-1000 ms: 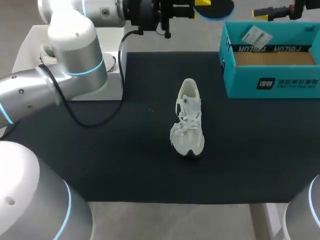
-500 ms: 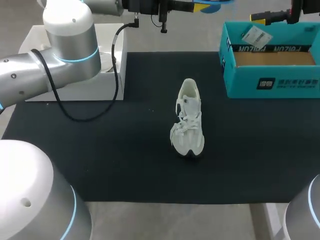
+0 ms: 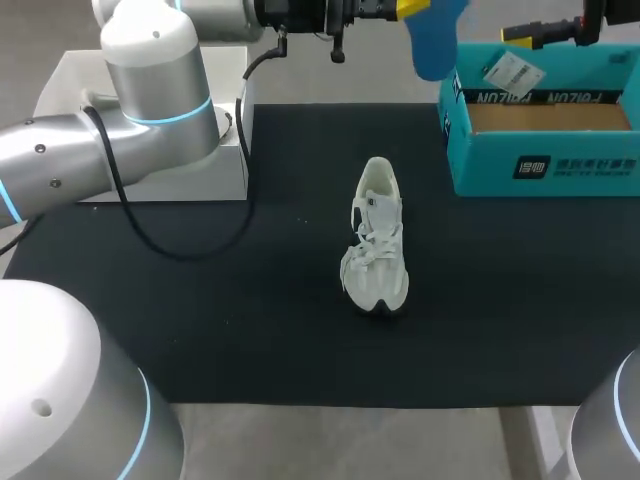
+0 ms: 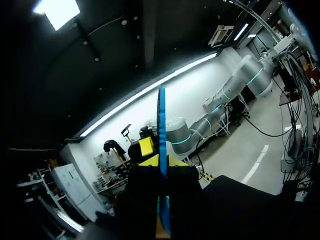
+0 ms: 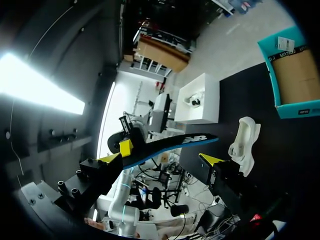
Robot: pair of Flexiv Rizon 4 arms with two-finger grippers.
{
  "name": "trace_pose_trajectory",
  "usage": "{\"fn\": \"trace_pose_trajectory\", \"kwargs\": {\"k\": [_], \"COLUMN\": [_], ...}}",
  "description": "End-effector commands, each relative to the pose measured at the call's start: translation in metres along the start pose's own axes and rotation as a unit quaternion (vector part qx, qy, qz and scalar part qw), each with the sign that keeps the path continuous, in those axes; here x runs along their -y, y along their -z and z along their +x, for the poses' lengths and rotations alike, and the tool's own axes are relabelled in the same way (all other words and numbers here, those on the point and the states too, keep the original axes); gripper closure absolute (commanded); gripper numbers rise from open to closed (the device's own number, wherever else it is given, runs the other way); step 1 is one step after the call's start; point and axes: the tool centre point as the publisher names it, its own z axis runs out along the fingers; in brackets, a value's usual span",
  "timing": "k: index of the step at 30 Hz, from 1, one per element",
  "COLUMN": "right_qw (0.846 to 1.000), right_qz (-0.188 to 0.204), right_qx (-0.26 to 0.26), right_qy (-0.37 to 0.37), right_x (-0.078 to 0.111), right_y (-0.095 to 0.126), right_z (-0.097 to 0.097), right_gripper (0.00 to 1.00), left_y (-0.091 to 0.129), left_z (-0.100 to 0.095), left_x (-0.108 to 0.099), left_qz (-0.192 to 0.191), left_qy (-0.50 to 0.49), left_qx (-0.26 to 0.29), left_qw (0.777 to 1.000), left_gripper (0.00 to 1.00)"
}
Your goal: Take the shoe out of the shoebox, open the shoe tongue, remove and reinsert the insole, then place the shoe into the shoebox
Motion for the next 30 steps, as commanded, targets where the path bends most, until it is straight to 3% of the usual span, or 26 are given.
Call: {"fn": "trace_pose_trajectory", "kwargs": {"k": [1,4,6,7,8,10,24,25,27,28,30], "right_qw": [1.000,1.000,1.000,1.000,1.000,1.000,1.000,1.000,1.000,1.000,1.000], "right_qz": [-0.003,-0.004,-0.004,-0.005,-0.005,-0.005,-0.003,-0.003,-0.002,-0.002,-0.004], "right_qx": [0.002,0.002,0.002,0.002,0.002,0.002,0.004,0.004,0.004,0.005,0.005], "right_qy": [-0.003,-0.006,-0.007,-0.008,-0.008,-0.009,-0.011,-0.012,-0.012,-0.013,-0.014], "right_x": [0.002,0.004,0.004,0.004,0.005,0.005,0.005,0.005,0.005,0.006,0.006], "right_y": [0.001,0.000,0.000,0.000,0.000,0.000,-0.002,-0.002,-0.002,-0.002,-0.001], "right_z": [-0.002,-0.003,-0.003,-0.003,-0.003,-0.004,-0.004,-0.005,-0.005,-0.005,-0.006], "right_gripper": [0.00,0.00,0.00,0.00,0.00,0.00,0.00,0.00,0.00,0.00,0.00], "left_y": [-0.001,-0.007,-0.009,-0.009,-0.009,-0.008,-0.008,-0.010,-0.011,-0.014,-0.014], "left_z": [-0.002,-0.004,-0.011,-0.015,-0.014,-0.016,-0.016,-0.018,-0.026,-0.029,-0.026], "left_x": [-0.003,-0.007,-0.012,-0.016,-0.019,-0.014,-0.014,-0.017,-0.020,-0.026,-0.028], "left_qz": [0.001,-0.016,-0.027,-0.061,-0.012,0.010,0.010,-0.003,0.038,-0.004,-0.028], "left_qy": [0.002,0.133,0.274,0.352,0.392,0.446,0.446,0.490,0.628,0.699,0.764], "left_qx": [-0.002,0.016,0.031,0.016,0.010,-0.010,-0.010,0.006,0.033,0.041,0.023], "left_qw": [1.000,0.991,0.961,0.934,0.920,0.895,0.895,0.871,0.777,0.714,0.645], "left_gripper": [1.00,1.00,1.00,1.00,1.00,1.00,1.00,1.00,1.00,1.00,1.00]}}
